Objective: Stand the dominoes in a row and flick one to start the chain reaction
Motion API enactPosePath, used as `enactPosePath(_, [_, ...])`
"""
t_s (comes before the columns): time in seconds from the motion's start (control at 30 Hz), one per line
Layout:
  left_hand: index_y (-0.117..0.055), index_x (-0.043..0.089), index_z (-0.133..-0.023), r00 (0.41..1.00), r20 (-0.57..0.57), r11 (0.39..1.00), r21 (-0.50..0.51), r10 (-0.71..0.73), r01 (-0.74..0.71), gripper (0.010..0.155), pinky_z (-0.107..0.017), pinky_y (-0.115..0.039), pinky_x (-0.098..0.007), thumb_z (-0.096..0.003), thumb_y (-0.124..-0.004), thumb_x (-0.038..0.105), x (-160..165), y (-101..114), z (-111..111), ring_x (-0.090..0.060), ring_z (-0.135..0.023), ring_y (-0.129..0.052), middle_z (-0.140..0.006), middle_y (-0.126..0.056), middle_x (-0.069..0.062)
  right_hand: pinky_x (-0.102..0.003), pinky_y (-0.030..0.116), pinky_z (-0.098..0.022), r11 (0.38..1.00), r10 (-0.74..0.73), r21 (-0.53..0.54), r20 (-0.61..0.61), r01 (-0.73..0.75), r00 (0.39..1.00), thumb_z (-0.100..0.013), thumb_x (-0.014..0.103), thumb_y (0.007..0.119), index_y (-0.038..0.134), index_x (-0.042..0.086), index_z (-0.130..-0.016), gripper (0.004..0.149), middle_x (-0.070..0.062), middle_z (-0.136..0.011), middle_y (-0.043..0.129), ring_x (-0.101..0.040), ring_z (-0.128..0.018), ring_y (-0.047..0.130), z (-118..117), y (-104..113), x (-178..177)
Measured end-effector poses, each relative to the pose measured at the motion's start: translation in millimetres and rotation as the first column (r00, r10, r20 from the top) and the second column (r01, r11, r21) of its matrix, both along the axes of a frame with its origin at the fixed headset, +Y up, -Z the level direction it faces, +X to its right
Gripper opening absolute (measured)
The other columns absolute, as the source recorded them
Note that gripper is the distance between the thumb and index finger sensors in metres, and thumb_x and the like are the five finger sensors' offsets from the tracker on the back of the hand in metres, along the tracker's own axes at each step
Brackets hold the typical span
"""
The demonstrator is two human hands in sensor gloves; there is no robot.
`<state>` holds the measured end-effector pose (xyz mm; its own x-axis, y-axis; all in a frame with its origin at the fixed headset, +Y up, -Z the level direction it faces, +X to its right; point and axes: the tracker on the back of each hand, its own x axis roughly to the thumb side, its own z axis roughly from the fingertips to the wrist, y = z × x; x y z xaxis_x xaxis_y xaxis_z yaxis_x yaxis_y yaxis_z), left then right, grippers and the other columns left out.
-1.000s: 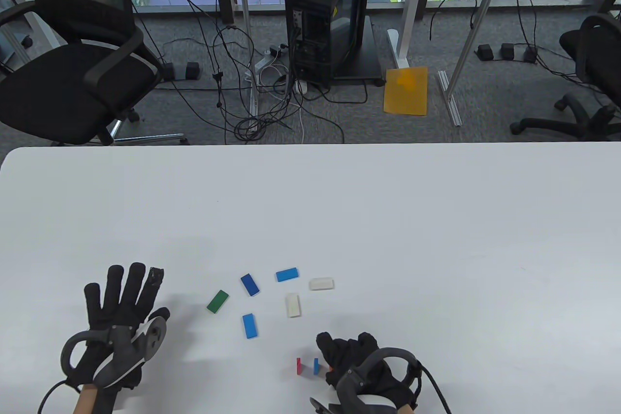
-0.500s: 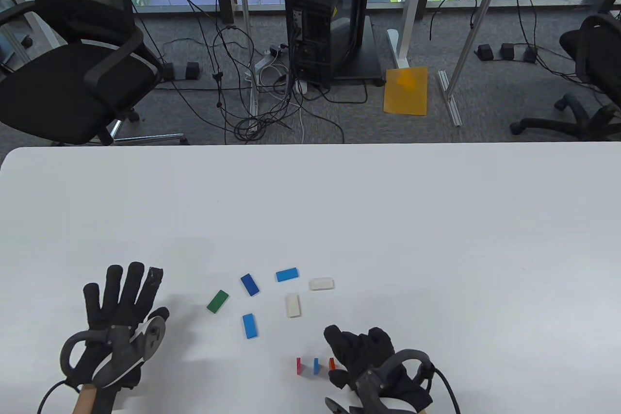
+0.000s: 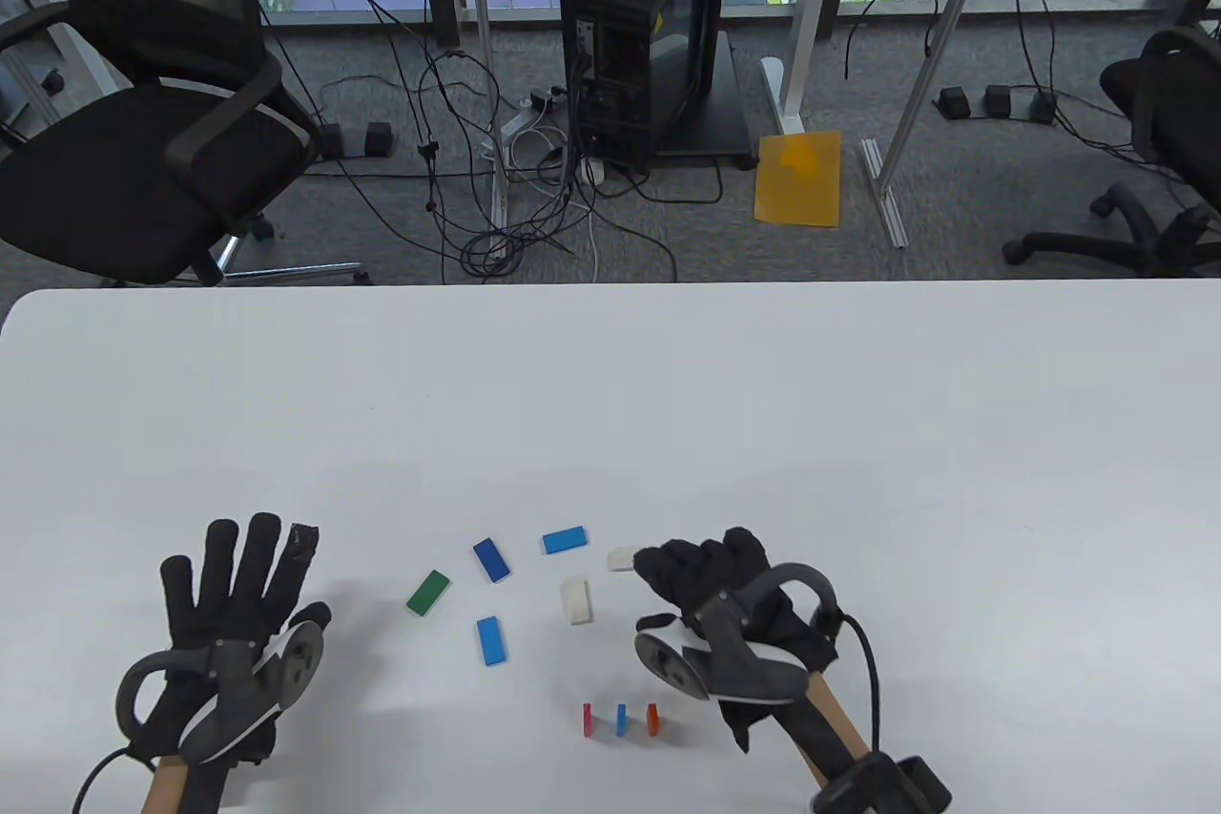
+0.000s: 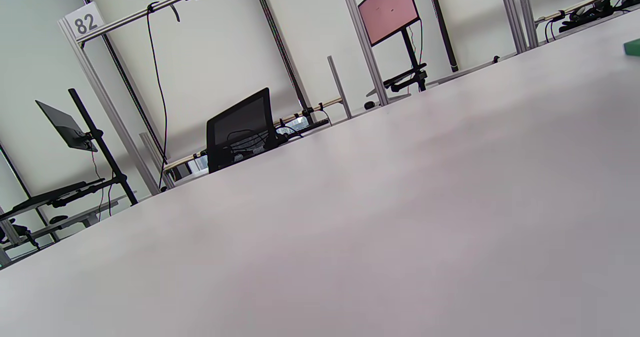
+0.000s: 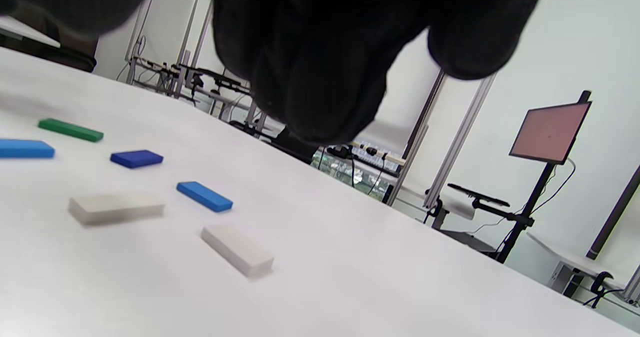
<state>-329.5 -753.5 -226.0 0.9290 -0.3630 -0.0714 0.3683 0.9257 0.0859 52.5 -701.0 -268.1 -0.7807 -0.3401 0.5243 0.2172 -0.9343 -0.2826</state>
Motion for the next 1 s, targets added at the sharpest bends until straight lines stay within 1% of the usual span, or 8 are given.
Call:
enactPosePath(0.1, [0.002, 0.040, -0.108, 1.000, -0.007, 1.000, 0.004, 0.003, -0.003, 0.072, -0.082, -0.025, -0.063, -0.0434, -0.019, 0.065, -1.4, 0.9, 0.0, -0.033, -0.120, -0.023, -0.129, -0.025, 0.007, -0.057, 0.070, -0.056, 0.995, 0.100, -0.023, 0.009, -0.099, 0.995, -0.031, 0.056, 0.072, 0.070, 0.021, -0.095, 0.073, -0.002, -0.091, 0.087, -0.016, -0.064, 0.098, -22.2, -16.6, -16.8])
enactPosePath(0.17, [0.001, 0.040, -0.108, 1.000, -0.014, 1.000, 0.007, 0.008, -0.008, 0.072, -0.082, -0.025, -0.063, -0.0435, -0.019, 0.065, -3.5, 1.6, -0.3, -0.033, -0.120, -0.023, -0.129, -0.025, 0.006, -0.057, 0.070, -0.057, 0.978, 0.207, -0.023, -0.007, -0.207, 0.978, -0.031, 0.056, 0.072, 0.069, 0.022, -0.095, 0.073, 0.000, -0.091, 0.087, -0.015, -0.064, 0.098, -38.2, -35.6, -31.4])
enactPosePath(0.4, [0.002, 0.040, -0.108, 1.000, -0.019, 1.000, 0.006, 0.004, -0.004, 0.072, -0.082, -0.025, -0.063, -0.0436, -0.020, 0.065, -4.6, 2.4, -0.6, -0.033, -0.120, -0.023, -0.129, -0.025, 0.006, -0.056, 0.070, -0.057, 0.948, 0.312, -0.061, -0.001, -0.311, 0.950, -0.032, 0.053, 0.073, 0.069, 0.024, -0.094, 0.069, 0.002, -0.089, 0.088, -0.013, -0.064, 0.099, -56.7, -67.0, -45.3])
enactPosePath(0.6, [0.002, 0.040, -0.108, 1.000, -0.011, 1.000, 0.004, -0.004, 0.004, 0.072, -0.082, -0.025, -0.063, -0.0437, -0.020, 0.065, -3.7, 2.0, -0.9, -0.033, -0.120, -0.022, -0.129, -0.025, 0.006, -0.055, 0.072, -0.057, 0.953, 0.301, -0.043, -0.007, -0.301, 0.954, -0.031, 0.049, 0.074, 0.074, 0.025, -0.089, 0.062, 0.011, -0.077, 0.092, -0.008, -0.057, 0.100, -57.9, -70.7, -48.3])
enactPosePath(0.73, [0.001, 0.040, -0.108, 1.000, -0.010, 1.000, -0.009, -0.011, 0.010, 0.072, -0.082, -0.025, -0.063, -0.0436, -0.020, 0.065, -2.8, 1.0, -1.1, -0.033, -0.120, -0.022, -0.129, -0.025, 0.006, -0.055, 0.071, -0.058, 0.915, 0.404, 0.004, -0.046, -0.404, 0.914, -0.032, 0.048, 0.071, 0.069, 0.024, -0.091, 0.065, 0.010, -0.079, 0.091, -0.008, -0.056, 0.099, -55.2, -76.5, -55.0])
enactPosePath(0.87, [0.001, 0.040, -0.108, 1.000, -0.004, 1.000, -0.005, -0.010, 0.010, 0.072, -0.082, -0.025, -0.063, -0.0436, -0.020, 0.065, -2.1, 1.2, -0.9, -0.033, -0.120, -0.022, -0.129, -0.025, 0.006, -0.055, 0.070, -0.059, 0.889, 0.458, -0.002, -0.057, -0.459, 0.887, -0.031, 0.049, 0.070, 0.062, 0.029, -0.092, 0.065, 0.011, -0.079, 0.091, -0.006, -0.053, 0.098, -52.7, -68.3, -54.0])
enactPosePath(0.97, [0.001, 0.040, -0.108, 1.000, -0.006, 1.000, 0.007, -0.004, 0.004, 0.072, -0.082, -0.025, -0.063, -0.0436, -0.020, 0.065, -2.4, 3.4, -0.1, -0.033, -0.120, -0.022, -0.129, -0.025, 0.007, -0.055, 0.070, -0.058, 0.903, 0.425, -0.043, -0.049, -0.427, 0.904, -0.031, 0.048, 0.070, 0.062, 0.035, -0.091, 0.062, 0.009, -0.078, 0.093, -0.007, -0.051, 0.098, -52.6, -57.2, -45.4])
enactPosePath(1.0, [0.001, 0.041, -0.108, 1.000, -0.006, 1.000, 0.009, 0.000, 0.000, 0.072, -0.082, -0.025, -0.063, -0.0436, -0.020, 0.065, -2.4, 4.0, 0.2, -0.033, -0.120, -0.022, -0.129, -0.025, 0.006, -0.056, 0.070, -0.058, 0.921, 0.383, -0.060, -0.038, -0.385, 0.923, -0.031, 0.048, 0.070, 0.066, 0.037, -0.089, 0.059, 0.007, -0.078, 0.093, -0.009, -0.051, 0.098, -52.6, -51.6, -40.9])
